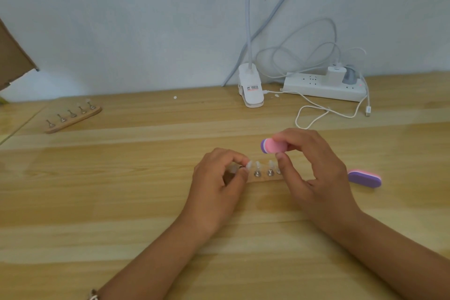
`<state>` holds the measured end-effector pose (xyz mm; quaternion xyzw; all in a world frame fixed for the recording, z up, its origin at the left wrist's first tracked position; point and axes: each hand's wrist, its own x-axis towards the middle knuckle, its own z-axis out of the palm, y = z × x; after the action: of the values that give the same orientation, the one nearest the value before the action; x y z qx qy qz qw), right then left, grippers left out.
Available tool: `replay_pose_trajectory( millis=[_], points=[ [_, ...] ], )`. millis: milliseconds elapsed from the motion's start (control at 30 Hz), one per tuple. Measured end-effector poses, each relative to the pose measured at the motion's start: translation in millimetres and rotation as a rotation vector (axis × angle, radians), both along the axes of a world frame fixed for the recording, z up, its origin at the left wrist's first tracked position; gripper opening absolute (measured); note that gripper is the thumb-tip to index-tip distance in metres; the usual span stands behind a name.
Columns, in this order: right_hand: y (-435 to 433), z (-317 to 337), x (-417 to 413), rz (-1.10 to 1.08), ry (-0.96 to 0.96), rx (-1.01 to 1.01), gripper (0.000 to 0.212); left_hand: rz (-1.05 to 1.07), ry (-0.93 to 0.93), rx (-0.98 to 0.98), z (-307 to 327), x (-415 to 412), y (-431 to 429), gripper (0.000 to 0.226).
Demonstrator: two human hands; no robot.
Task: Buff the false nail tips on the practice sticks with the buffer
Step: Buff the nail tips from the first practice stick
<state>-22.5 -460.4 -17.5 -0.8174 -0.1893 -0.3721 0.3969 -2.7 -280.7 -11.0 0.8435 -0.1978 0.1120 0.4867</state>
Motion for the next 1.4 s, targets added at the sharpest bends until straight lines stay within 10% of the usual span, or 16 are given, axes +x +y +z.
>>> replay_pose_trajectory(
  millis=[1133,1400],
  points=[
    [-1.1,2.9,-2.7,0.001,0.050,-0.016,0.025,0.101,0.051,0.269,-0.7,-2.2,1.1,0.040],
    [2.5,2.9,-2.0,0.011,0.046,-0.016,0.030,-0.005,0.011,0.117,2.7,1.0,-2.4,0.014]
  ],
)
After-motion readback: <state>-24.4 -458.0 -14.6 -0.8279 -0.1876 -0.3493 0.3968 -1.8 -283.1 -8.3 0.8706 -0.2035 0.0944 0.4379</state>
